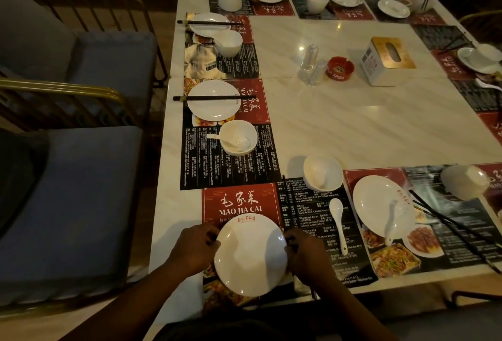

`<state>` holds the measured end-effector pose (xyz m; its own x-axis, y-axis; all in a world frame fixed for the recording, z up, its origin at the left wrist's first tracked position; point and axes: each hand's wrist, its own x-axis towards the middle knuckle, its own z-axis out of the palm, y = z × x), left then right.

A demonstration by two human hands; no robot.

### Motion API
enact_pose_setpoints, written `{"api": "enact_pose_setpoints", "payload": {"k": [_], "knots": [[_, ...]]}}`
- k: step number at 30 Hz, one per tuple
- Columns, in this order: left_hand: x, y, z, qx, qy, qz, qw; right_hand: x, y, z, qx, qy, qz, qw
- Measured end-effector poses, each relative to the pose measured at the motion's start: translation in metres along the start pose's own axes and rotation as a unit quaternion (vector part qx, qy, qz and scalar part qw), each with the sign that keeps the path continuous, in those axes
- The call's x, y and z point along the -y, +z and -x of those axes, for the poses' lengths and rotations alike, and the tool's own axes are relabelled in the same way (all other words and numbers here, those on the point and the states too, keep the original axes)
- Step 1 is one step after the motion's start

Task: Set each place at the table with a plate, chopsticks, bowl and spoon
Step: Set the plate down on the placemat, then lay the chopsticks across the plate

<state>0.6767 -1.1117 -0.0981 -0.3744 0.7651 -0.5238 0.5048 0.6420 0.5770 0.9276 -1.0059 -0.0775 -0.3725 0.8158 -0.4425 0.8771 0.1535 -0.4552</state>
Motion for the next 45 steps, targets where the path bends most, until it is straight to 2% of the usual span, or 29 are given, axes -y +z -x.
{"api": "enact_pose_setpoints", "payload": {"k": [7,21,26,32,40,45], "knots": [[-0.002,-0.001,0.001,-0.005,0.002,0.008,1.0,-0.002,-0.001,-0.003,0.014,-0.007,0.014,1.0],[-0.004,0.001,0.002,-0.008,-0.001,0.011,1.0,-0.007,0.0,-0.001,-0.012,-0.013,0.004,1.0],[-0.006,0.0,0.001,-0.033,-0.001,-0.022,0.999,-0.021,-0.001,0.005,-0.058,0.009,0.082,0.995],[-0.025,-0.001,-0.002,-0.086,0.052,-0.026,0.995,-0.021,0.008,0.006,-0.031,0.037,0.129,0.99],[-0.054,0.002,-0.014,-0.06,0.075,-0.04,0.995,-0.017,-0.001,0.004,-0.038,0.067,0.047,0.996],[-0.074,0.007,-0.026,-0.027,0.039,0.074,0.996,-0.001,-0.007,0.014,-0.006,0.017,0.014,1.0]]}}
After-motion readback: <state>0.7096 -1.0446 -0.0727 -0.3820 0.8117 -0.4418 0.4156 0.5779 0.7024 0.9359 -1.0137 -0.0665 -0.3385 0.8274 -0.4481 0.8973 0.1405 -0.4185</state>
